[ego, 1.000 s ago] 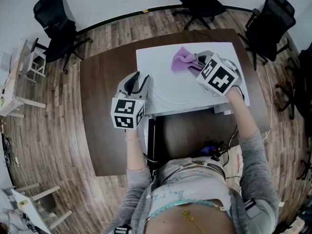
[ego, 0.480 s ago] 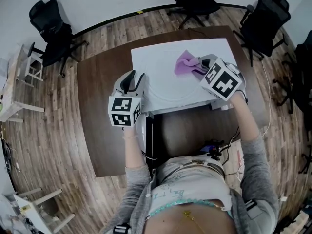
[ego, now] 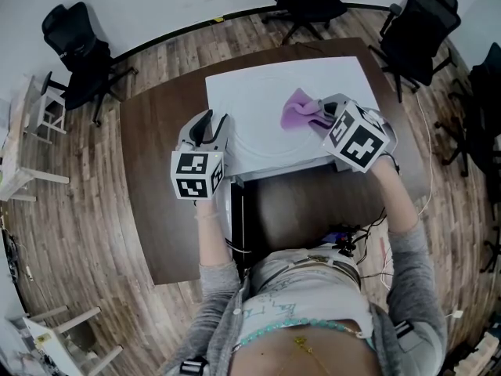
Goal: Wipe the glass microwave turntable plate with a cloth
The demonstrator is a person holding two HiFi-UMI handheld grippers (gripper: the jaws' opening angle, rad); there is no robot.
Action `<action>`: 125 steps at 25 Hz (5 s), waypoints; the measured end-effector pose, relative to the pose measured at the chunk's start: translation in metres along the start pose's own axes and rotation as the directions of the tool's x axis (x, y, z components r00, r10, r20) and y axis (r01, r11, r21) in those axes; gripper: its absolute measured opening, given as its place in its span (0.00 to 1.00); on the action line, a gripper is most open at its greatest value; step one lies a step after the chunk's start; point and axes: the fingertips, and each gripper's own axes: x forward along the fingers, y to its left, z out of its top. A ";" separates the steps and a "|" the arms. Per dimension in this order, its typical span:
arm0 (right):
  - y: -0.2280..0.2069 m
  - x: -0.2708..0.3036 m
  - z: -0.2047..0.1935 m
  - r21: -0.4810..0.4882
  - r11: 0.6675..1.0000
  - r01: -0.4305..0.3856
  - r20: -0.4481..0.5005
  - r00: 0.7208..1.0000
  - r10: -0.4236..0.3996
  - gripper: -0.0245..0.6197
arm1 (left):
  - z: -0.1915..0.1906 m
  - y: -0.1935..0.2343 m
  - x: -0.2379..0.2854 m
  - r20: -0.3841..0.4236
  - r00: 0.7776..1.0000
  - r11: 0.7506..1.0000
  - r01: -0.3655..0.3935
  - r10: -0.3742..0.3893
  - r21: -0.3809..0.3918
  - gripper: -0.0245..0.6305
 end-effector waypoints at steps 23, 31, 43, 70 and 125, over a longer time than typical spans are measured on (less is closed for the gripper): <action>0.071 -0.003 0.037 -0.184 0.977 -0.108 -0.015 0.994 0.107 0.19 | -0.004 0.023 -0.008 0.010 0.995 0.993 -0.097 0.098 -0.074 0.27; 0.090 0.013 0.076 -0.254 0.956 -0.149 0.016 0.987 0.158 0.19 | -0.003 0.022 -0.008 0.022 0.996 0.993 -0.086 0.088 -0.084 0.25; 0.092 0.038 0.119 -0.334 0.926 -0.175 0.027 0.980 0.195 0.19 | -0.015 0.034 -0.011 -0.025 0.990 0.987 -0.140 0.138 -0.080 0.23; -0.035 0.083 0.126 -0.136 0.991 -0.004 0.081 0.997 0.015 0.19 | -0.013 0.027 -0.005 -0.011 0.992 0.990 -0.129 0.129 -0.049 0.17; 0.019 -0.020 -0.010 0.056 0.997 0.061 0.014 0.998 -0.062 0.19 | -0.013 0.032 -0.006 -0.005 0.992 0.990 -0.130 0.130 -0.057 0.14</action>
